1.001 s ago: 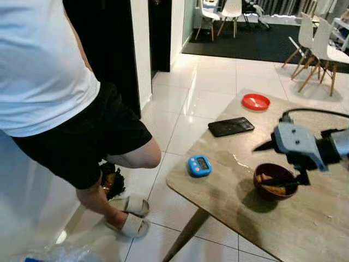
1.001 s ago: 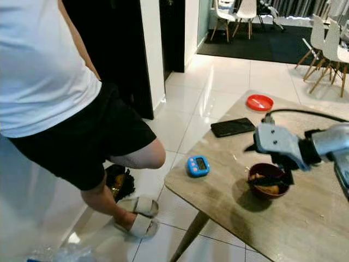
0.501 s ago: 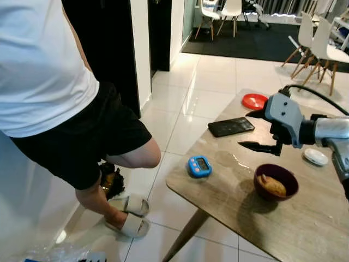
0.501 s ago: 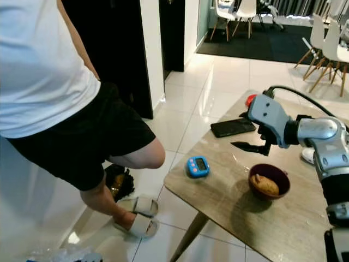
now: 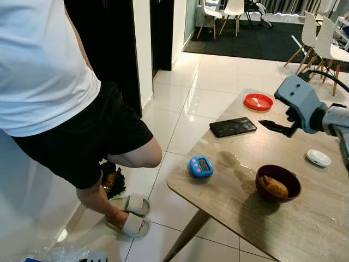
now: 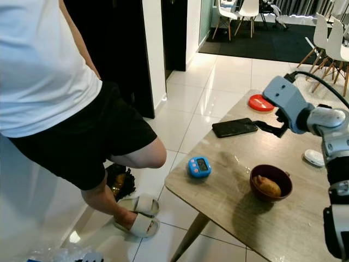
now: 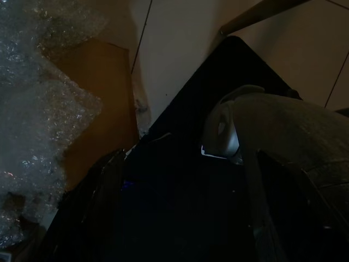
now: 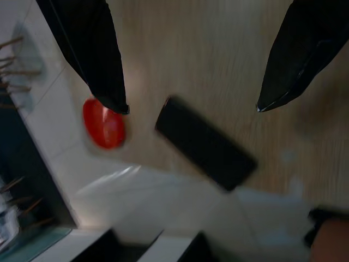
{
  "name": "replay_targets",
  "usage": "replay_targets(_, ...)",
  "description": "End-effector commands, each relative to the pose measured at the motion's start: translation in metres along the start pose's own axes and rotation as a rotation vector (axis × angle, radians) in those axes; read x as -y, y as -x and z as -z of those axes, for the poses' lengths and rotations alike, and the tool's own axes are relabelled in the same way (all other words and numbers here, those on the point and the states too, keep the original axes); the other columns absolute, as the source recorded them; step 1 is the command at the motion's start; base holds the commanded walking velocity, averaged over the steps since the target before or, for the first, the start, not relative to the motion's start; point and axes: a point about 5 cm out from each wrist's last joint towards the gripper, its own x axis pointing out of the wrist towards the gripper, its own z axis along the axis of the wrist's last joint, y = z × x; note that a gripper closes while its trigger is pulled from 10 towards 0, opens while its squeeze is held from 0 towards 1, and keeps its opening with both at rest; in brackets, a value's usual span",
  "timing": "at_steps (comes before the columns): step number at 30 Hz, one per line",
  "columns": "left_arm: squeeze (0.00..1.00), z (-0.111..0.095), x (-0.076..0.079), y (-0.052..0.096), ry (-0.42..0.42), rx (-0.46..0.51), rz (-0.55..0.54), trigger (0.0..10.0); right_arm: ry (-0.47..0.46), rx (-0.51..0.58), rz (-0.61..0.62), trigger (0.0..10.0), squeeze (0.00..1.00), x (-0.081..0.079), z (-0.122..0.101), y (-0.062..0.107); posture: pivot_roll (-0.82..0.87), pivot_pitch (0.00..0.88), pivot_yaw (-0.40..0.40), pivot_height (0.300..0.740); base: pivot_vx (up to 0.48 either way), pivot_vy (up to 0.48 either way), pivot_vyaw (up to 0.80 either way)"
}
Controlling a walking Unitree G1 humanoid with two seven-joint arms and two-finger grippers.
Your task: Restocking fridge
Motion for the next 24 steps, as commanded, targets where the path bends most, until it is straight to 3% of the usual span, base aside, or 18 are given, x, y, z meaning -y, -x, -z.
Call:
replay_targets(1,0.0,0.013,0.005,0.001,0.01,-0.05,0.017,10.0,0.014,-0.029,-0.042,10.0,0.0,0.002,0.002,0.003,0.02,0.0,-0.006,0.739,0.0,0.0,0.0)
replay_targets(7,0.0,0.014,0.005,0.001,0.01,-0.051,0.015,10.0,0.083,-0.06,-0.153,10.0,0.0,0.001,0.005,0.012,0.02,0.0,-0.009,0.739,0.0,0.0,0.0)
replay_targets(12,0.0,0.017,0.014,-0.001,0.008,-0.06,0.019,10.0,0.202,-0.17,-0.058,10.0,0.0,0.014,0.011,0.014,0.02,0.0,-0.012,0.739,0.0,0.0,0.0)
replay_targets(15,0.0,0.017,0.019,-0.002,0.007,-0.062,0.024,10.0,0.23,-0.227,-0.037,10.0,0.0,0.013,0.017,0.012,0.02,0.0,-0.014,0.739,0.0,0.0,0.0)
replay_targets(20,0.0,0.014,0.031,-0.005,0.005,-0.051,0.042,10.0,0.274,-0.367,-0.138,10.0,0.0,0.004,0.037,0.016,0.03,0.0,-0.017,0.739,0.0,0.0,0.0)
replay_targets(24,0.0,0.013,0.032,-0.006,0.003,-0.044,0.048,10.0,0.237,-0.369,-0.233,10.0,0.0,0.0,0.041,0.021,0.02,0.0,-0.017,0.739,0.0,0.0,0.0)
